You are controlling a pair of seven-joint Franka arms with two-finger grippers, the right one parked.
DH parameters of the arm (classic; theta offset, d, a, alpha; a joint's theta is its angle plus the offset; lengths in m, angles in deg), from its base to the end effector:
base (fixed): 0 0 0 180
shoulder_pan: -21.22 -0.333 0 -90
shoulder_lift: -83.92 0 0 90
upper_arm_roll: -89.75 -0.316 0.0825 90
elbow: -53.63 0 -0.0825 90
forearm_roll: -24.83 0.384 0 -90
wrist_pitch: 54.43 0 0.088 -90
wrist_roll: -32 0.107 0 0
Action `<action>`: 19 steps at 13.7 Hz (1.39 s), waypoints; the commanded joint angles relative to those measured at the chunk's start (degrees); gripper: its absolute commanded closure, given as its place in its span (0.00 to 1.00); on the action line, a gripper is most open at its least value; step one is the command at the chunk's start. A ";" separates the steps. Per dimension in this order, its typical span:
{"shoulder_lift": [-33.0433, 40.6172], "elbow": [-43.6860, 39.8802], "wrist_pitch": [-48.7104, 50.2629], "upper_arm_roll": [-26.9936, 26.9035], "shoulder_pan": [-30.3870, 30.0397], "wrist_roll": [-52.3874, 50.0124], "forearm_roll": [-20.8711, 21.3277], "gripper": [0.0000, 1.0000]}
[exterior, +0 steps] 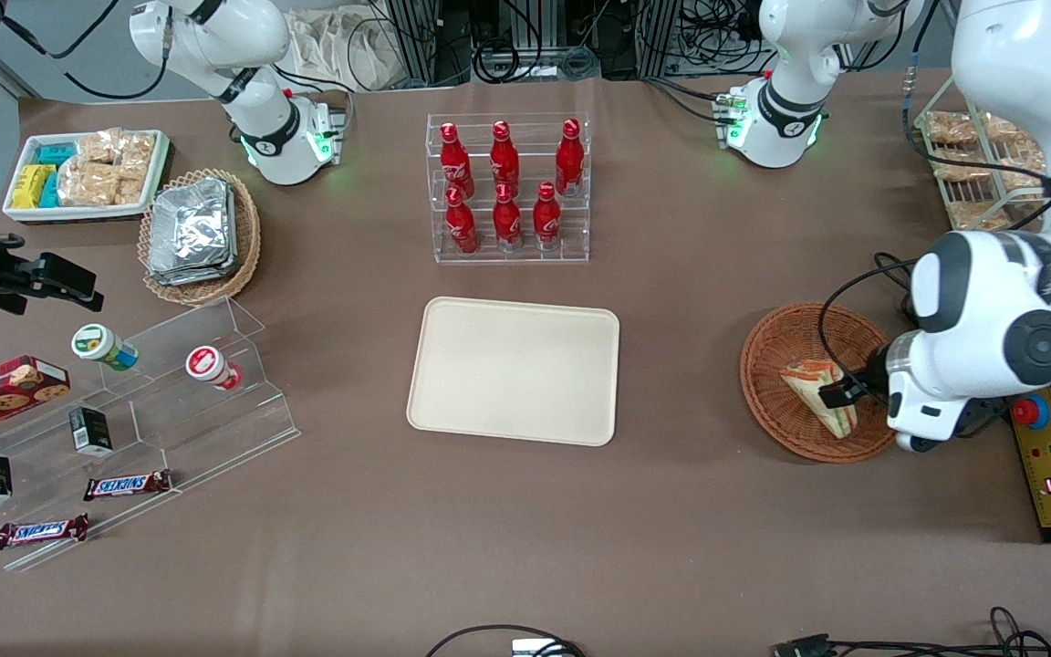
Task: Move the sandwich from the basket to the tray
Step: 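Close the left gripper on the wrapped sandwich and lift it, then carry the held sandwich with the left gripper over the cream tray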
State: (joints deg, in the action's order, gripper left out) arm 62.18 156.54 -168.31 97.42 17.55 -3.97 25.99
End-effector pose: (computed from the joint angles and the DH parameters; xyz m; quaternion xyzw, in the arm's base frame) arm 0.6219 -0.0367 0.3258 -0.9578 -0.2717 0.0921 0.0162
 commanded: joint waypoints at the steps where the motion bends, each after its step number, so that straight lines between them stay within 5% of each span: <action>1: -1.37 2.03 -4.68 -0.12 -0.21 -3.04 0.25 0.00; 12: -3.49 10.20 -13.91 -1.26 -0.56 -2.52 0.33 0.05; 14: -3.31 9.77 -13.56 -1.26 -0.56 -2.08 0.33 0.95; 19: -3.40 2.50 -2.52 -1.08 -0.12 -1.72 0.33 1.00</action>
State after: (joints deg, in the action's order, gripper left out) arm 58.25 163.52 -176.79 96.18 17.14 -5.88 26.00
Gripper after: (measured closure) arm 0.568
